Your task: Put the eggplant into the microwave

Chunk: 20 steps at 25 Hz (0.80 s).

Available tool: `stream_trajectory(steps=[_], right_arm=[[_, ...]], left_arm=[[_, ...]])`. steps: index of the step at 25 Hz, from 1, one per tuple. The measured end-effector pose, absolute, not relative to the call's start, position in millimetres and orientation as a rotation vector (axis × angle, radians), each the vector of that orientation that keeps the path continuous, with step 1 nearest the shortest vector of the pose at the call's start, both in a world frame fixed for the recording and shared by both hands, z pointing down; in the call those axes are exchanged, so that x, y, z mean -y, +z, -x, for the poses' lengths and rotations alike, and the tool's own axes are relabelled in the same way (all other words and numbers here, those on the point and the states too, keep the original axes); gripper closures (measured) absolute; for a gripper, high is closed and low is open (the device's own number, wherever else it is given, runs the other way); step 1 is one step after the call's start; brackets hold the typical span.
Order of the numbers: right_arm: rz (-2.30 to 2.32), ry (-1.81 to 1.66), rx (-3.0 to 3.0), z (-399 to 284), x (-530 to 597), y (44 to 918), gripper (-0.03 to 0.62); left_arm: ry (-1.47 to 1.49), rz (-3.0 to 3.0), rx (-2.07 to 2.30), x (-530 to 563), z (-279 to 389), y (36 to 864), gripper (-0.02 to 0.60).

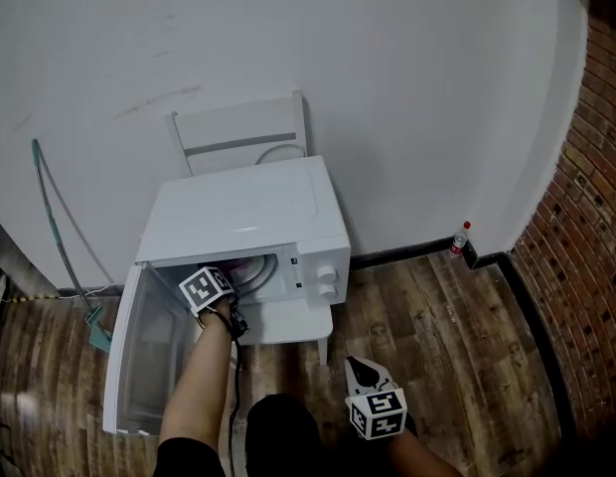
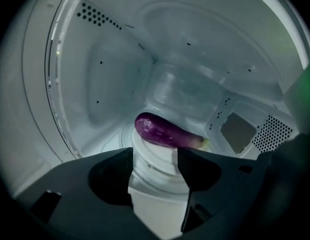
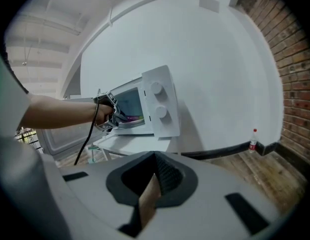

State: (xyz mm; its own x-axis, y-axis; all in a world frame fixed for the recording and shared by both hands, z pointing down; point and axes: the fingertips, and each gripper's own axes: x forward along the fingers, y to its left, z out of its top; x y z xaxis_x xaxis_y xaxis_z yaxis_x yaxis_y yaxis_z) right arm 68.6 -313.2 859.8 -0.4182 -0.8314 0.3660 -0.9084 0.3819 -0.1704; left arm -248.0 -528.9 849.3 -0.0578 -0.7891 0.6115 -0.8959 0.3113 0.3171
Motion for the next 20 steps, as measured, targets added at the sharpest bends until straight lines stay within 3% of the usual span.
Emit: stream_trajectory(steps=[8, 12, 15, 20], right_arm=[[-1.549, 0.519, 2.45, -69, 316, 861, 0.582], [-1.514, 0.518, 2.485, -56, 322, 863, 0.582], [-1.471, 0.489, 2.513, -41, 330, 860, 0.582], [-1.45, 0.426, 2.549, -19, 353, 842, 0.582]], left_arm=[[0.211, -1.644, 1.94, 509, 237, 830, 0.302], [0.243, -1.792, 1.964, 477, 223, 815, 0.424], [0.324, -1.898, 2.044, 453, 215, 803, 0.581], [0.312, -2.083, 1.965, 435, 190, 784, 0.583]])
